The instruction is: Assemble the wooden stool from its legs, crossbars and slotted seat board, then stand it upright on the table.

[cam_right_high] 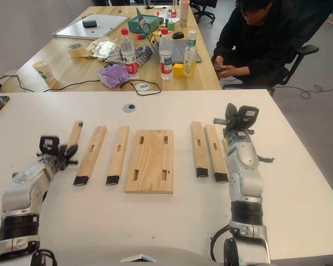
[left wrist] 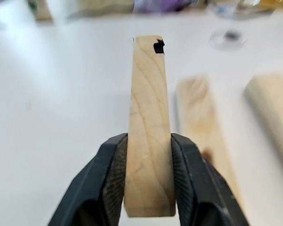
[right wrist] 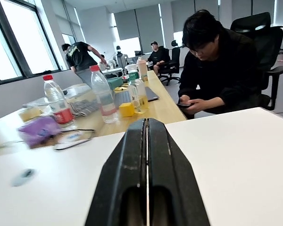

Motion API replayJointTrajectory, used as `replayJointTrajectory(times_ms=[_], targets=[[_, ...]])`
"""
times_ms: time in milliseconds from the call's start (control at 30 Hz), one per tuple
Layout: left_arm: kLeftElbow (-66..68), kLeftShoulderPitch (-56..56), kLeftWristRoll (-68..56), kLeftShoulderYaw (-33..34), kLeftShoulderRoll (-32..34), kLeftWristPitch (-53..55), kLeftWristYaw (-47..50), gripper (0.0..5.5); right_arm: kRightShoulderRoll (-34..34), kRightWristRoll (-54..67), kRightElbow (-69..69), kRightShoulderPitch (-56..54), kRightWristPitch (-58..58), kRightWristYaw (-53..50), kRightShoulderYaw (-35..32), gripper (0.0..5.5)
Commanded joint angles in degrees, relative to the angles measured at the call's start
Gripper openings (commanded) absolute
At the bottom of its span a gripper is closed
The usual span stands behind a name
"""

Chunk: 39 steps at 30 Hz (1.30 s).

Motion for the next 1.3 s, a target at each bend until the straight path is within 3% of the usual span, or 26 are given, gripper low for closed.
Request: replayJointTrajectory(times_ms=[33, 133, 300, 400, 500, 633, 900, 1267, 1300], targets=[[-11.81, -9.79, -3.09, -8.74, -3.67, -2.02, -4.66, 1.28, -0.94, 26.95, -3.31, -10.08, 25.54, 5.13, -3.31, 0.50], [-18.13, -11.40, -4.73, -17.06, -5.94, -1.50, -9.19, 1.28, 0.48, 47.32, -3.87, -15.46, 35.75, 1.64, -5.77, 1.03], [-20.75, -10.43, -4.97, -20.01, -5.96, -1.93, -12.07, 1.28, 1.41, 71.69, -1.11, -17.85, 34.63, -9.09, -8.01, 1.82], [-22.49, -9.55, -5.65, -21.14, -6.11, -1.37, -13.10, 1.28, 0.04, 77.30, -0.94, -17.44, 33.54, -12.74, -6.74, 2.21], [-23.32, -9.17, -5.59, -22.09, -6.42, -1.12, -13.38, 1.28, -1.84, 78.22, -0.48, -16.48, 33.28, -14.21, -5.18, 2.54], [-22.64, -9.66, -5.98, -20.72, -6.44, -0.75, -12.73, 1.28, -3.51, 78.58, -0.71, -15.93, 32.79, -13.88, -4.61, 2.55], [-19.44, -11.66, -6.20, -16.61, -7.74, -1.25, -9.26, 1.28, -6.66, 73.91, -3.28, -16.42, 32.77, -10.51, -0.93, 3.77], [-23.99, -8.11, -6.97, -20.00, -8.67, -0.14, -9.88, 1.28, -6.54, 65.89, -0.97, -16.99, 30.83, -8.89, 0.77, 3.81], [-24.00, -7.77, -6.87, -20.22, -8.59, -0.17, -9.98, 1.28, -6.33, 65.75, -0.66, -17.11, 30.62, -8.94, 0.60, 3.62]])
